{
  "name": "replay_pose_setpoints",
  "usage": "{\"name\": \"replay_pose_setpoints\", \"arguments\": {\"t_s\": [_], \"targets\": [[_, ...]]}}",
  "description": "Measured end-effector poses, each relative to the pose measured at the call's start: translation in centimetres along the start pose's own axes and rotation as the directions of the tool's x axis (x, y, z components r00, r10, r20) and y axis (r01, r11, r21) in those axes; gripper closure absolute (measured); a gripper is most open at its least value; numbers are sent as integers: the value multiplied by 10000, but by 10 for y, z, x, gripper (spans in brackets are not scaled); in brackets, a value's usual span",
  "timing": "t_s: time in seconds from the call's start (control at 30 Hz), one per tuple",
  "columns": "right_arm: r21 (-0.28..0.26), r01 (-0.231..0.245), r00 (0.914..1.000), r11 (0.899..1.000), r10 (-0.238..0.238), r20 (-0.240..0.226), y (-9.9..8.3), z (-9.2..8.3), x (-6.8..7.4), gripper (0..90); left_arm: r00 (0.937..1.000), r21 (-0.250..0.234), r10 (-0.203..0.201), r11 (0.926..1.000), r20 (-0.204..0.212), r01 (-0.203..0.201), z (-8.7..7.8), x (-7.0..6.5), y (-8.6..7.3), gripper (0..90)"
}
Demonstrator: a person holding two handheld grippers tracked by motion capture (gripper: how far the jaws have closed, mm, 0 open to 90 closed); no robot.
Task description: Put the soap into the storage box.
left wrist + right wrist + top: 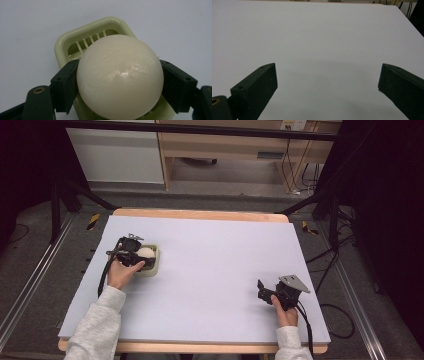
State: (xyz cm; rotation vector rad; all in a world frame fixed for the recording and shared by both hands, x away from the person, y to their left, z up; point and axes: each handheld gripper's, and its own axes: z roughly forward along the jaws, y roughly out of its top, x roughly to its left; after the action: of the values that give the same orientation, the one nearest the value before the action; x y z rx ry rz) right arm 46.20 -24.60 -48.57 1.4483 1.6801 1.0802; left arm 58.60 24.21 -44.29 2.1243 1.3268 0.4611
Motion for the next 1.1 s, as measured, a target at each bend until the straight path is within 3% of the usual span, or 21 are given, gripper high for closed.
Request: {"name": "replay_pose_setpoints", "arguments": {"t_s": [0.2,0.33,0.73,1.1], "targets": [[-28,14,10000,10000,-14,-1,0,0,0,26,10000,26,22,10000,19,-22,-1,1,0,229],[-22,-2,10000,10000,2,3,0,0,0,26,9998,-377,-175,9991,34,177,-7,2,0,226],[-36,-5,10000,10000,5,32,0,0,0,26,9999,-898,-80,9959,75,87,-25,-1,0,199],[-45,-14,10000,10000,14,34,0,0,0,26,9995,-1474,-74,9890,296,117,-43,-12,-16,138]]}}
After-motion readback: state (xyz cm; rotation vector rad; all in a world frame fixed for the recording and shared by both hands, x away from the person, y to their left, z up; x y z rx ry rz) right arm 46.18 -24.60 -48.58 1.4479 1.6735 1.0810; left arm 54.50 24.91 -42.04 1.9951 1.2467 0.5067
